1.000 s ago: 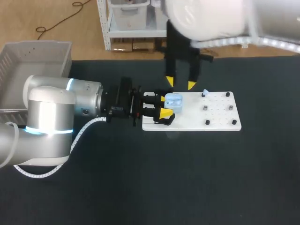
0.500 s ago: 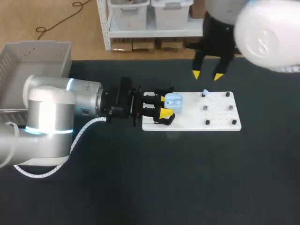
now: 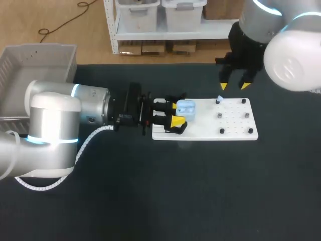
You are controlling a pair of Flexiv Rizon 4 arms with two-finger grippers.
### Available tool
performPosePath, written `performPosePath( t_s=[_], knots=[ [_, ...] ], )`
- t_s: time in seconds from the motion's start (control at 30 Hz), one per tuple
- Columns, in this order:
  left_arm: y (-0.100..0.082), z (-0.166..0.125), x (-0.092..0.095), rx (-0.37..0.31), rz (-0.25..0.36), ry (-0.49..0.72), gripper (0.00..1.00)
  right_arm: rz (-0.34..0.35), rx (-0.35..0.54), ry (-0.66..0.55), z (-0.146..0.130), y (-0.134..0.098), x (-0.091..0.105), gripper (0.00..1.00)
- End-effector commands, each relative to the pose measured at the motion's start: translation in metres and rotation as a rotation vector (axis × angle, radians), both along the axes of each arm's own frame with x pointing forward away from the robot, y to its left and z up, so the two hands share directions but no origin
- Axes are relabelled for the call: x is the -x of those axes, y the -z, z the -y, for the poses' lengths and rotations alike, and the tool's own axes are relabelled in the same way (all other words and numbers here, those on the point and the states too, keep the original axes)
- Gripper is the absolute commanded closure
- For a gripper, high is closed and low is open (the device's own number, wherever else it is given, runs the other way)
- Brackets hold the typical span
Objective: Pick up each earbud case from the left stands, insert the matching earbuds, close the lid, and place the case in the box.
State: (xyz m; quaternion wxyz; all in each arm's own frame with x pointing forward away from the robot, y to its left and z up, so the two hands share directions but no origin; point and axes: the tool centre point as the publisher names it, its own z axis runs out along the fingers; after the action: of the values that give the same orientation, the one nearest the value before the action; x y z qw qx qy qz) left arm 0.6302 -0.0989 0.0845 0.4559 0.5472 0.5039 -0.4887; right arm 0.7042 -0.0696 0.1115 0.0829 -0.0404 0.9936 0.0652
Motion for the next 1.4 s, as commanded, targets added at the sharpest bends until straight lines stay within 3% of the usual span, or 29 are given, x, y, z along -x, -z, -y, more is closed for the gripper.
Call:
performPosePath(
  t_s=[0.03, 0.17, 0.5, 0.67, 1.0, 1.4],
  knots=[
    [0.000, 0.000, 0.000, -0.002, 0.000, 0.000, 1.00, -0.047, -0.017, -0.014, 0.005, 0.014, -0.019, 0.50],
    [0.000, 0.000, 0.000, -0.002, 0.000, 0.000, 1.00, -0.080, -0.039, 0.018, 0.006, 0.029, -0.029, 0.53],
    [0.000, 0.000, 0.000, -0.002, 0.000, 0.000, 1.00, -0.133, -0.081, 0.148, -0.005, 0.052, -0.046, 0.45],
    [0.000, 0.000, 0.000, -0.002, 0.000, 0.000, 1.00, -0.141, -0.123, 0.201, -0.004, 0.059, -0.048, 0.52],
    [0.000, 0.000, 0.000, -0.002, 0.000, 0.000, 1.00, -0.157, -0.118, 0.171, -0.009, 0.079, -0.040, 0.51],
    [0.000, 0.000, 0.000, -0.002, 0.000, 0.000, 1.00, -0.173, -0.114, 0.174, -0.009, 0.090, -0.046, 0.52]
  ],
)
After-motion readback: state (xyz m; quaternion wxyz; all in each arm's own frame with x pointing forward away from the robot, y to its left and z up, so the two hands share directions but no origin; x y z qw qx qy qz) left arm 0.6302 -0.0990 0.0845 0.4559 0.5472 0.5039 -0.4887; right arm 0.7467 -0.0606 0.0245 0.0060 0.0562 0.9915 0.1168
